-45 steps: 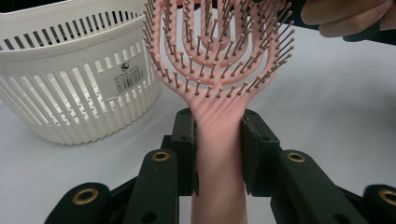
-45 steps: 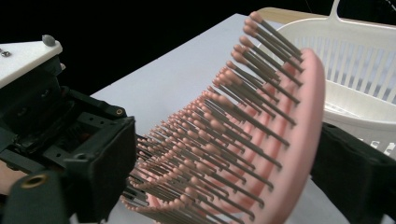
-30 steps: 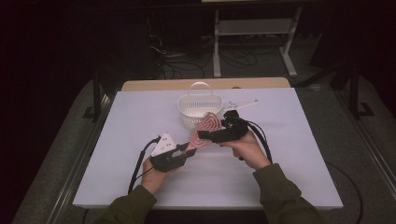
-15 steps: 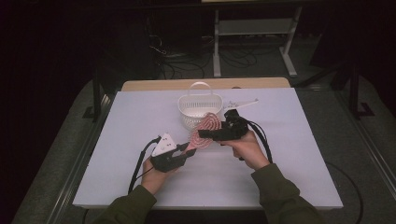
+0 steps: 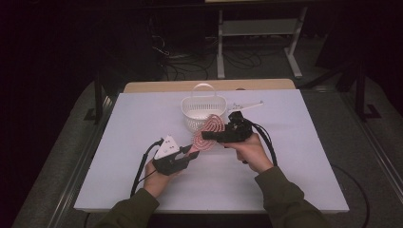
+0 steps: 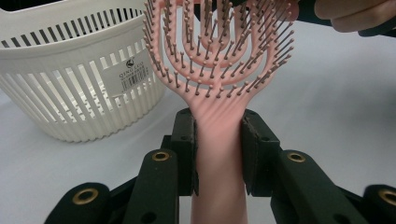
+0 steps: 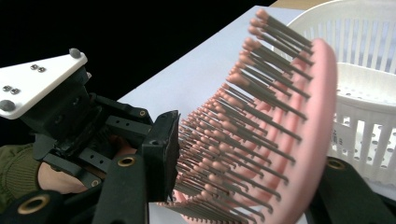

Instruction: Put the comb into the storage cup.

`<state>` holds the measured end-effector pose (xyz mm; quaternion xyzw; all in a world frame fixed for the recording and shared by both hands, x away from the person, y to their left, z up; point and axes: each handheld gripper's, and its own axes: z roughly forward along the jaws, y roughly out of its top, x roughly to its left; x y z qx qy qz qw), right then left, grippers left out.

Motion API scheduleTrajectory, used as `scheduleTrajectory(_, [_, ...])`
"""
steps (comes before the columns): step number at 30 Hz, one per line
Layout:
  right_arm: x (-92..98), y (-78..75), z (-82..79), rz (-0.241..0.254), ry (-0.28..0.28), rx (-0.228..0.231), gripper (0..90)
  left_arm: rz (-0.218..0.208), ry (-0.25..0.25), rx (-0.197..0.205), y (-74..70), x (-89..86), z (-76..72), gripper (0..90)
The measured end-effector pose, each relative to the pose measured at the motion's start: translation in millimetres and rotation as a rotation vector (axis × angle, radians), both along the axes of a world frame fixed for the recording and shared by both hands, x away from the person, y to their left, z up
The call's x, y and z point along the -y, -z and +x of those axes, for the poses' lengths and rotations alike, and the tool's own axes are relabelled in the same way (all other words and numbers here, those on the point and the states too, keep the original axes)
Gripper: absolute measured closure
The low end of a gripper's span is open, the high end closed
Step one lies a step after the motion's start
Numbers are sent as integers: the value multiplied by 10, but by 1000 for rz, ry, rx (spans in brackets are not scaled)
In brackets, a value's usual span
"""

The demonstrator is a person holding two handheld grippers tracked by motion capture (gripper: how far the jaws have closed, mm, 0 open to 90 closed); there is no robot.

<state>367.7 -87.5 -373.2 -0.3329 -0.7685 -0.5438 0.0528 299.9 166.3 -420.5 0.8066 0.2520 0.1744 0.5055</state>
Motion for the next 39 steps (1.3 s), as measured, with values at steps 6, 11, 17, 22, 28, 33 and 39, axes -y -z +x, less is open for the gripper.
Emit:
scheduleTrajectory(6, [0,3,1,2,-1,-2,523,14,3,8,7,5,0,702])
scheduleTrajectory(11, [-2,-5,-8,7,-6,0,541,20,3,14,9,8,-1,702])
scheduleTrajectory(17, [3,-7,-8,20,-20,-5,574,35,10,25,15,15,-4,703])
scheduleTrajectory(22, [12,-20,-14,30,-37,0,596,40,14,34,15,25,-10,704])
scheduleTrajectory(28, [10,-28,-22,57,-62,-6,622,42,16,39,13,24,-9,707])
scheduleTrajectory(33, [9,-37,-31,66,-70,6,626,40,18,44,9,21,-11,707])
scheduleTrajectory(39, [18,-39,-31,81,-68,1,627,32,22,45,3,14,-11,706])
